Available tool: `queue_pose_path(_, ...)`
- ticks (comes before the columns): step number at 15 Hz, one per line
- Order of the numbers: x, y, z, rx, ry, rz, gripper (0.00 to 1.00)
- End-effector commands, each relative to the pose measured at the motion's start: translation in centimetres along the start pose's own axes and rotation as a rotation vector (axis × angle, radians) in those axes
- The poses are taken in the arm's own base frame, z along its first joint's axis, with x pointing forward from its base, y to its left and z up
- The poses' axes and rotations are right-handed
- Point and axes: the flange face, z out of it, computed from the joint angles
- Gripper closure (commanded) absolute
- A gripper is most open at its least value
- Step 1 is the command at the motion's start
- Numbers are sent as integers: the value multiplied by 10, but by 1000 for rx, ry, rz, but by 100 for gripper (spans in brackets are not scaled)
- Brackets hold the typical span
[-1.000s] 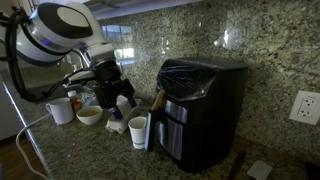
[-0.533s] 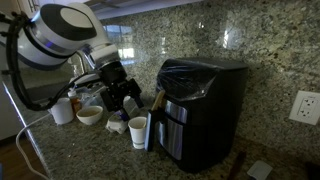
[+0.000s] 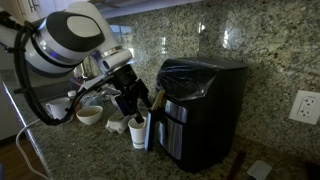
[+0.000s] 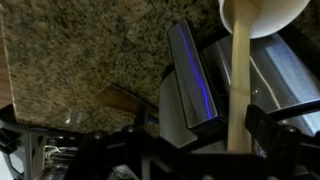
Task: Use the wooden spoon to stir the contents in the white bowl
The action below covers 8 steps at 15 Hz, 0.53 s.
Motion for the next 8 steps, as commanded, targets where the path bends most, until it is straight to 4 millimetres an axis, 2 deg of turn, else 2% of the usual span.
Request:
queue_pose_path(1,7,-9,4,55,-18,-71,0)
queue_pose_path(8,18,-11,4,73,-43,-175,0)
